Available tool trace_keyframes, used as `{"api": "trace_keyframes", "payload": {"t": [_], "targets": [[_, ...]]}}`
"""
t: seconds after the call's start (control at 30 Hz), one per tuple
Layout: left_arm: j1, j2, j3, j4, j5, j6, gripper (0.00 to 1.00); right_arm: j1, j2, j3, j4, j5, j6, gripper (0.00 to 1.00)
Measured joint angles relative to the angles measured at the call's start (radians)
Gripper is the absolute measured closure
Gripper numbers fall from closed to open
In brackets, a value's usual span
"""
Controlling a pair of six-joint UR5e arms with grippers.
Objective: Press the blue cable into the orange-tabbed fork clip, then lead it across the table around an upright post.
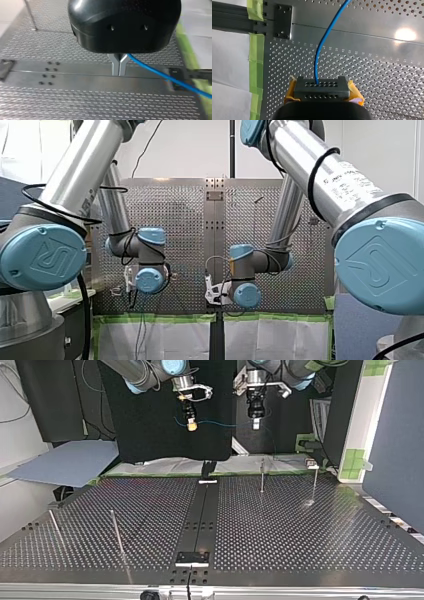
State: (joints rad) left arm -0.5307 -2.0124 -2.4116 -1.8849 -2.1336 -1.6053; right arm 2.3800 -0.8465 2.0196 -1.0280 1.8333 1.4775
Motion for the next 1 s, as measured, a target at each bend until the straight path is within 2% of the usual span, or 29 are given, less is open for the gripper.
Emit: {"api": "trace_keyframes", "payload": {"t": [0.13,0.3,0.77,0.87,1.0], "targets": [[0.009,-0.037,-0.039,0.002,0.014,0.04,0.98,0.0,0.0,0.0,0.0,0.0,0.0,1.0],[0.01,-0.051,-0.064,0.002,0.017,0.074,0.98,0.0,0.0,0.0,0.0,0.0,0.0,1.0],[0.011,-0.052,-0.071,0.005,0.019,0.08,0.98,0.0,0.0,0.001,0.0,0.0,0.0,1.0],[0.014,-0.041,-0.076,0.004,0.021,0.07,0.98,0.013,-0.012,0.001,0.013,0.013,0.013,1.0],[0.019,-0.015,-0.076,-0.017,0.011,0.045,0.98,0.038,-0.046,-0.009,0.047,0.046,0.046,1.0]]}}
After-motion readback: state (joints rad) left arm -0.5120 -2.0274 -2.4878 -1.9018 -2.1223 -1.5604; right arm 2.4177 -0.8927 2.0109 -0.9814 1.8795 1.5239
